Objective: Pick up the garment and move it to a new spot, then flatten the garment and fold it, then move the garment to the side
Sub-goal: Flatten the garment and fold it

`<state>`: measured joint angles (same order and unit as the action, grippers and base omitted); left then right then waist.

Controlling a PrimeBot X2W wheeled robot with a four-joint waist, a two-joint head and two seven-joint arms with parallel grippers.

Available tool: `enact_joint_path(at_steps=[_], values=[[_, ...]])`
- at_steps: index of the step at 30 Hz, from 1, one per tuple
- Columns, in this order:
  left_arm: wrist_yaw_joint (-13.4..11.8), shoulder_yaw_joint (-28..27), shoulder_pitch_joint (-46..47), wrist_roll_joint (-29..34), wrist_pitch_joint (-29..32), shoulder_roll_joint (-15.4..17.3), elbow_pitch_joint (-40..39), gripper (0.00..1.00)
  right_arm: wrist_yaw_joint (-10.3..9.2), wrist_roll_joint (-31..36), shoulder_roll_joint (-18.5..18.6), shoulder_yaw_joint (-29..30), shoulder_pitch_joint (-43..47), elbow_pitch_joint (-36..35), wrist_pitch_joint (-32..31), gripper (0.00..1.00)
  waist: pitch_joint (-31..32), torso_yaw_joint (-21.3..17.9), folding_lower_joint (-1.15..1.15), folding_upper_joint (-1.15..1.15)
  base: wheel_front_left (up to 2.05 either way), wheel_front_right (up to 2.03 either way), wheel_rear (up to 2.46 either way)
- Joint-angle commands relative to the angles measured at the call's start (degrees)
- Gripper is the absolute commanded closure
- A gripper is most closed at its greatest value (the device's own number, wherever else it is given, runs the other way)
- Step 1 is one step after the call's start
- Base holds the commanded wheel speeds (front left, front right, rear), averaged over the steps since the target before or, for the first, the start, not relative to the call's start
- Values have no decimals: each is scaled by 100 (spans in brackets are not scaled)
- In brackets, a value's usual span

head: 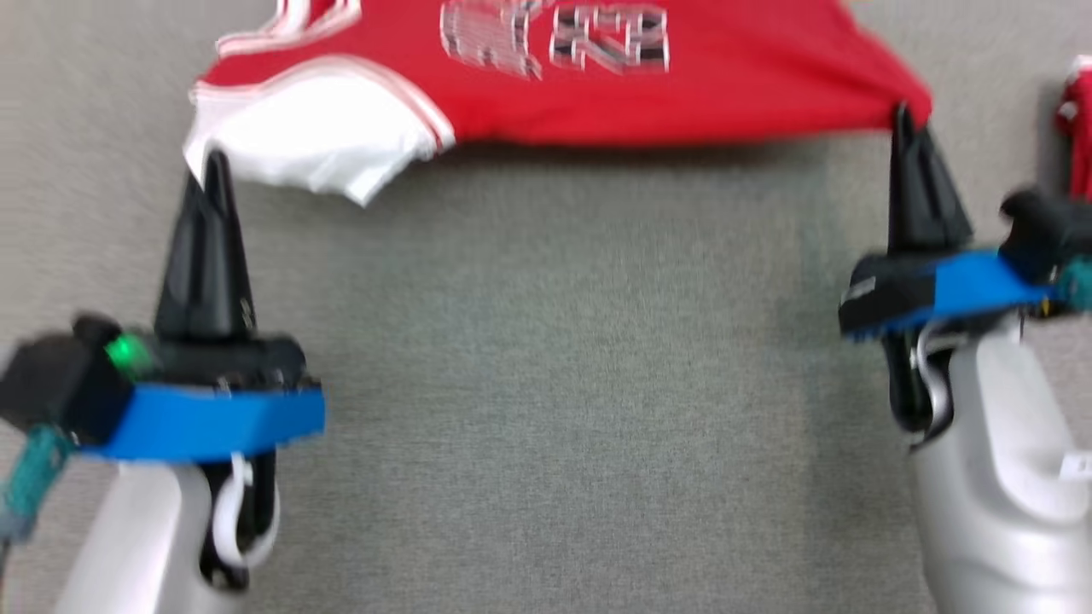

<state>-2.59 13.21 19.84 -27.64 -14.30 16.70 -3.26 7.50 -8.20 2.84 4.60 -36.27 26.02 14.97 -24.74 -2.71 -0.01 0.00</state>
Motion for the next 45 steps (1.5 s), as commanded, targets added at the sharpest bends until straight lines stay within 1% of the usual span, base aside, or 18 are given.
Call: enact_joint_path(at_steps=[1, 7, 11, 13, 15, 17, 20, 23, 25, 27, 29, 31, 36, 40, 45], values=[[-37, -5, -263, 15, -52, 0, -133, 100, -1, -49, 12, -41, 299, -117, 29, 100, 403, -178, 1, 0, 0, 0, 0], [-182, 150, -1366, -54, -31, -38, -611, 100, -1, -317, 12, -174, 1375, -591, -250, 100, 1292, -158, 1, 0, 0, 0, 0], [-318, 168, -2026, -64, 33, 34, -983, 100, -1, -413, 11, -135, 2076, -1030, -513, 100, 1717, -139, 1, 0, 0, 0, 0], [-418, 163, -2342, -21, 100, 92, -1183, 100, -1, -433, 11, -123, 2408, -1283, -646, 100, 1859, -143, 1, 0, 0, 0, 0], [-518, 250, -2582, 178, 203, 231, -1371, 100, -1, -311, 9, -101, 2751, -1582, -824, 100, 1977, -115, 1, 0, 0, 0, 0], [-585, 327, -2797, 181, 293, 208, -1566, 100, -1, -356, 11, -94, 3069, -1914, -1015, 100, 2067, -92, 1, 0, 0, 0, 0], [-703, 334, -3062, 232, 416, 276, -1842, 100, -1, -263, 11, -42, 3499, -2397, -1316, 100, 2116, -77, 1, 0, 0, 0, 0], [-770, 380, -3277, 192, 529, 291, -1977, 100, -1, -376, 10, -18, 3793, -2684, -1560, 100, 2131, -69, 1, 0, 0, 0, 0], [-774, 418, -3361, 106, 580, 253, -1945, 100, -1, -244, 10, -23, 3910, -2716, -1696, 100, 2126, -71, 1, 0, 0, 0, 0], [-713, 469, -3385, -60, 644, 174, -1821, 100, -1, -6, 10, -14, 3944, -2653, -1817, 100, 2105, -69, 1, 0, 0, 0, 0], [-668, 509, -3339, -128, 702, 181, -1651, 100, -1, 79, 9, -68, 3957, -2522, -1925, 100, 2083, -67, 1, 0, 0, 0, 0], [-615, 530, -3236, -227, 726, 112, -1464, 100, -1, 63, 10, -133, 3911, -2359, -1992, 100, 2048, -63, 1, 0, 0, 0, 0], [-507, 541, -2989, -290, 703, 86, -989, 100, -1, -139, 11, -169, 3691, -1836, -2011, 100, 1939, -63, 1, 0, 0, 0, 0], [-439, 541, -2801, -309, 685, 71, -745, 100, -1, -83, 11, -152, 3561, -1532, -1988, 100, 1851, -62, 1, 0, 0, 0, 0], [-328, 563, -2174, -277, 648, 1, -354, 100, -1, -284, 11, -128, 3261, -1221, -1830, 100, 1700, -58, 1, 0, 0, 0, 0]])
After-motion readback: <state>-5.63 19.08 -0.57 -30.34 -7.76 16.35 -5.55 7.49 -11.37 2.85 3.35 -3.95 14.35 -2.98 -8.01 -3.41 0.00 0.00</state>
